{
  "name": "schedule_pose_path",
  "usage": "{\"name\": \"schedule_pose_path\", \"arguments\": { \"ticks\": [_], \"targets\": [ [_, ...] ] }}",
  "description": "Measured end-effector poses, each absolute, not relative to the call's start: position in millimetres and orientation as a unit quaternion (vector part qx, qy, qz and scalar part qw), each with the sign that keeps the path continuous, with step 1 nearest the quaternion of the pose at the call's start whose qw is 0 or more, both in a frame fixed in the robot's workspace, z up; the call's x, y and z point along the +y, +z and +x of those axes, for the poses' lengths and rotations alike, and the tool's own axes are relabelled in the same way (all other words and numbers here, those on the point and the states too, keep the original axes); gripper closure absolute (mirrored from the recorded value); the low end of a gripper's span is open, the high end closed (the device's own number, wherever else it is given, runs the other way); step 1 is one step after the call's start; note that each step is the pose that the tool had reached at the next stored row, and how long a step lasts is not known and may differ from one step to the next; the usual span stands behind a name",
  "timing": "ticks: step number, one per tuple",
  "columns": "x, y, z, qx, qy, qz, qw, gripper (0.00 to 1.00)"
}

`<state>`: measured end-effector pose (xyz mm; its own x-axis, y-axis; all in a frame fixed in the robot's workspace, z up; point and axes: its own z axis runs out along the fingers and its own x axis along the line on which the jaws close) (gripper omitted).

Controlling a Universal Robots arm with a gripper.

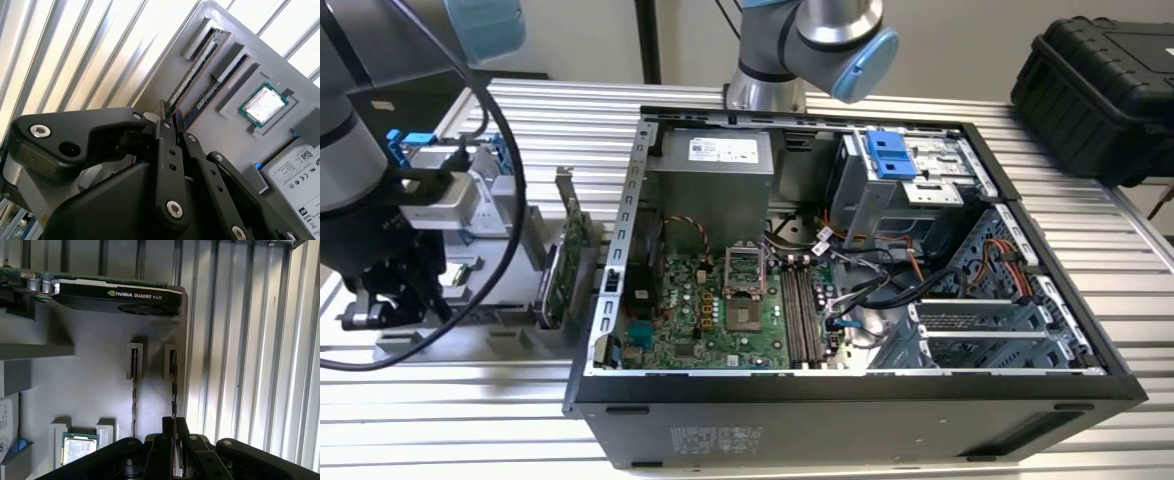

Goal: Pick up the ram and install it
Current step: 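Pick up the ram and move it above insertion slot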

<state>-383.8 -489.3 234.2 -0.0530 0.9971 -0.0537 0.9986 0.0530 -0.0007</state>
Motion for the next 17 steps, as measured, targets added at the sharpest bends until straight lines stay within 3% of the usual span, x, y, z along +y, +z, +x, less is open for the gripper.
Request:
{"name": "schedule_pose_path", "arguments": {
  "ticks": [17],
  "targets": [
    [-489.3,240.5,-383.9,0.725,-0.019,0.688,0.019,1.00]
  ]
}}
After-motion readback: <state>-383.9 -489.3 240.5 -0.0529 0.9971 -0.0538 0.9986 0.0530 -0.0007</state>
